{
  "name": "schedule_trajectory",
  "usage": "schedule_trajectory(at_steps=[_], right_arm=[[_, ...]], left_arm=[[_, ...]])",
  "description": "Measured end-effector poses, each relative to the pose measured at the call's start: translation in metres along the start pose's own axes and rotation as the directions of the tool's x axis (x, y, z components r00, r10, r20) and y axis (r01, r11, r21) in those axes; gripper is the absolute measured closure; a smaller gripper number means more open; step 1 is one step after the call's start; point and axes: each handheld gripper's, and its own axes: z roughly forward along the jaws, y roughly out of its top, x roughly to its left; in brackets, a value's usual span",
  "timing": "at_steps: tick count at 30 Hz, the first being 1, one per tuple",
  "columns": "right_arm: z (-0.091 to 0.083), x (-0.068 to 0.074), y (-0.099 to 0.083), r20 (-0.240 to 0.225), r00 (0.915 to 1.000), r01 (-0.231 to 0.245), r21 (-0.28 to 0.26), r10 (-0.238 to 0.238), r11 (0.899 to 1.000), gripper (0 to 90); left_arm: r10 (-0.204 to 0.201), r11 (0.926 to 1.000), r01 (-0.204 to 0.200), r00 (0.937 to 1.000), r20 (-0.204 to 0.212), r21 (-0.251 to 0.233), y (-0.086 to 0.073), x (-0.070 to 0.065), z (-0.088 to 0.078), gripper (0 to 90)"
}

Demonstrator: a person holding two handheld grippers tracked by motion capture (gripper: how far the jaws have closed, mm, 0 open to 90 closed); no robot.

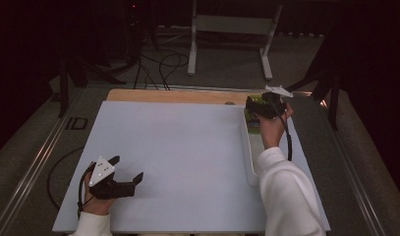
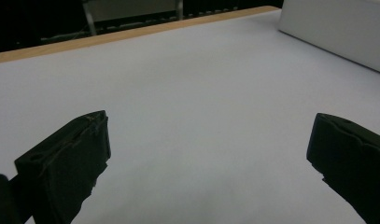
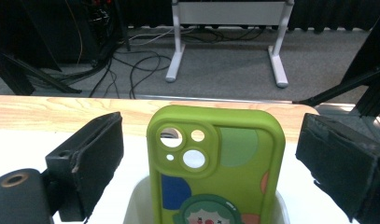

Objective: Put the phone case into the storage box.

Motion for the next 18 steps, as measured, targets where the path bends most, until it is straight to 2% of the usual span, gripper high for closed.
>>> schedule_trajectory(at_steps=[4, 11, 18], right_arm=[[-0.005, 0.0, 0.0, -0.011, 0.9999, 0.005, -0.012, -0.006, 1.0, 7.6], [-0.012, 0.004, -0.003, -0.038, 0.9987, 0.036, 0.001, -0.036, 0.999, 7.6], [-0.021, 0.011, -0.008, -0.087, 0.9946, 0.058, 0.004, -0.057, 0.998, 7.6]], left_arm=[[0.0, 1.0, 0.0, 1.0, 0.0, 0.003, 0.0, 0.0, 0.0, 0.0], [0.003, 1.0, -0.003, 1.0, 0.0, 0.008, 0.0, 0.0, 0.001, 0.0], [0.005, 0.9999, -0.005, 1.0, 0.001, 0.009, -0.001, -0.001, 0.002, 0.0]])
